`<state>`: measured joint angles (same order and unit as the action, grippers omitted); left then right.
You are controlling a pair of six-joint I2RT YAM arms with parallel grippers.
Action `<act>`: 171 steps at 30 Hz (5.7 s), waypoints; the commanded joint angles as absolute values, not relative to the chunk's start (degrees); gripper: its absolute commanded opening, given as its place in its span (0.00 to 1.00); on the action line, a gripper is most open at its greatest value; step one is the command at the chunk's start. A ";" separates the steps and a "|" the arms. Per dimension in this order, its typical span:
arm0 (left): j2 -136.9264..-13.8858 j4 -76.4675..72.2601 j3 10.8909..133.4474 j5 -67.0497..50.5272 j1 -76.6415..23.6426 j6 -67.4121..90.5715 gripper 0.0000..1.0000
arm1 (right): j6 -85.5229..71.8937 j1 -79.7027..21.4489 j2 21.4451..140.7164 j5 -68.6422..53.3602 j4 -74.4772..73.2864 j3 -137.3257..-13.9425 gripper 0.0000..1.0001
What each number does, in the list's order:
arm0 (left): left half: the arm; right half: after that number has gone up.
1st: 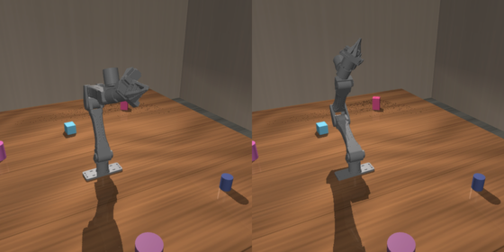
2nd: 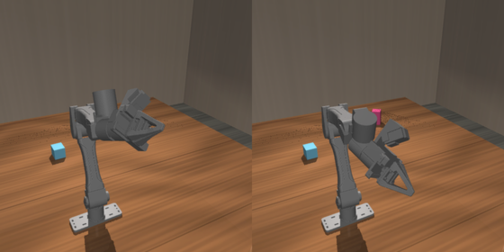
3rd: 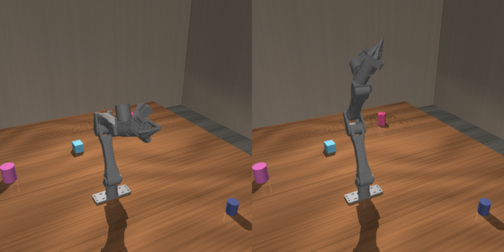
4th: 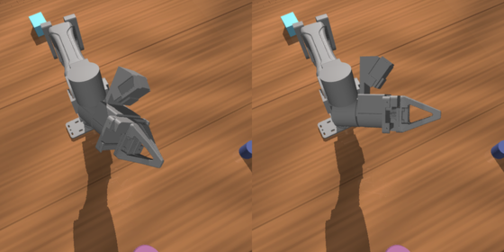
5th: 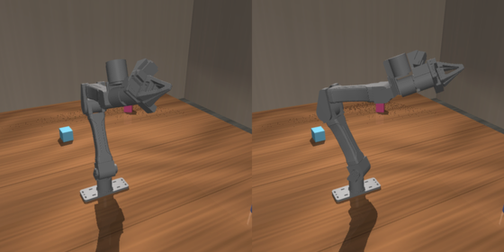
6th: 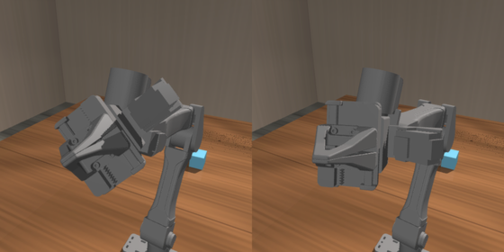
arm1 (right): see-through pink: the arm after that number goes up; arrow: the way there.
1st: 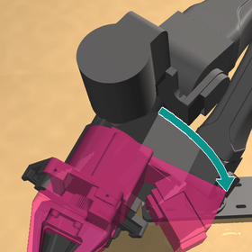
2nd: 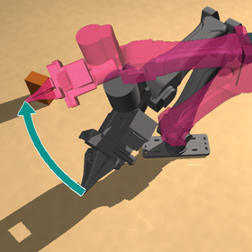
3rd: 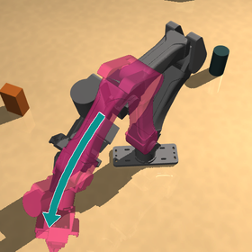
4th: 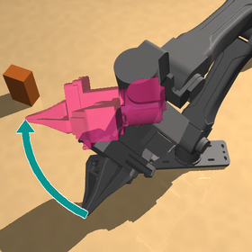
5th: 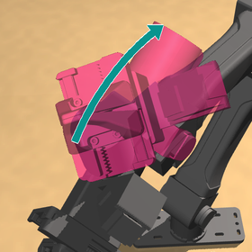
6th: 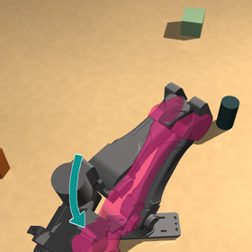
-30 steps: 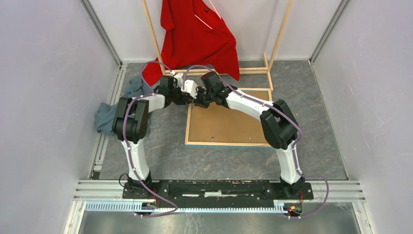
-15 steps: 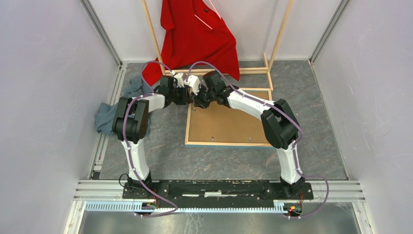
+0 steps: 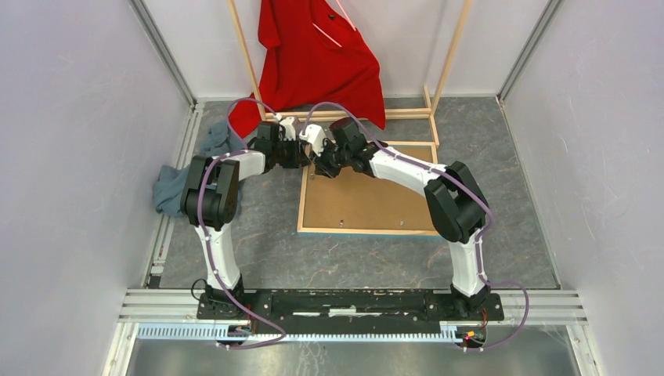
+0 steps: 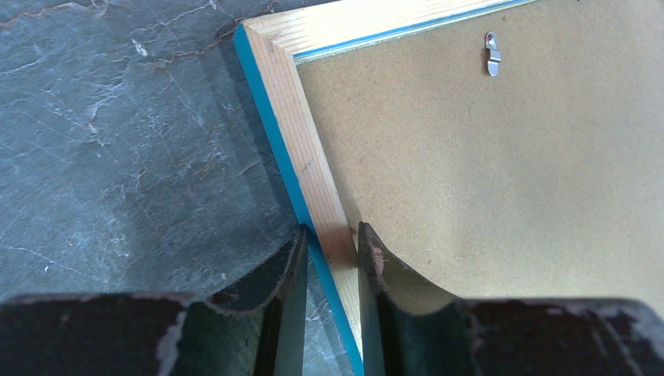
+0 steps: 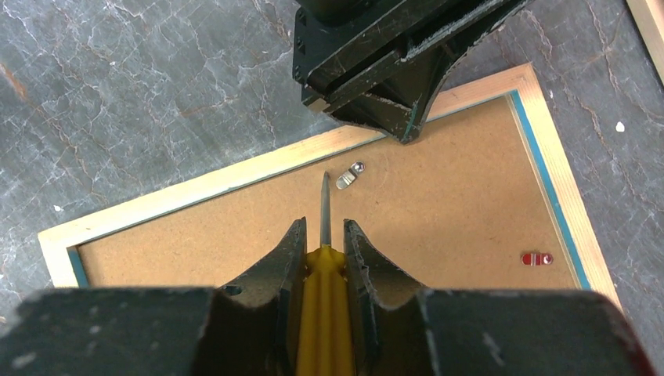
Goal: Take the photo out of the frame
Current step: Release the photo frame item from the photo frame, then place the screwdriver on the photo frame.
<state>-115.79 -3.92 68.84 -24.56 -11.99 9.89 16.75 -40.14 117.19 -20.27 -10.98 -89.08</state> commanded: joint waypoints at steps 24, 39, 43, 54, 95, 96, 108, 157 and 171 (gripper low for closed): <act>-118.74 -1.95 69.08 -24.43 -12.92 11.34 0.14 | 17.67 -39.12 113.33 -17.51 -10.99 -87.61 0.00; -118.76 -1.94 69.08 -24.49 -12.99 11.34 0.14 | 12.00 -39.19 115.12 -20.13 -9.31 -90.00 0.00; -118.74 -1.93 69.08 -24.56 -13.00 11.31 0.14 | 11.60 -39.20 116.50 -19.68 -8.59 -90.41 0.00; -118.75 -1.93 69.08 -24.73 -12.95 11.27 0.14 | 11.81 -39.15 119.51 -17.21 -9.23 -94.12 0.00; -118.75 -1.95 69.08 -24.44 -12.98 11.25 0.14 | 16.26 -38.96 113.80 -16.66 -10.45 -89.47 0.00; -118.79 -2.00 69.08 -24.50 -12.94 11.29 0.14 | 16.26 -39.01 113.71 -16.75 -10.45 -89.46 0.00; -118.67 -2.00 69.04 -24.49 -12.92 11.31 0.14 | 17.62 -39.00 108.42 -17.56 -12.60 -85.84 0.00; -116.79 -3.25 67.13 -24.63 -11.95 9.41 0.43 | -14.86 -5.26 114.08 -8.91 8.69 -80.07 0.05; -117.00 -3.02 67.41 -24.45 -11.95 9.52 0.43 | -19.84 -3.50 119.37 -11.69 6.39 -83.05 0.60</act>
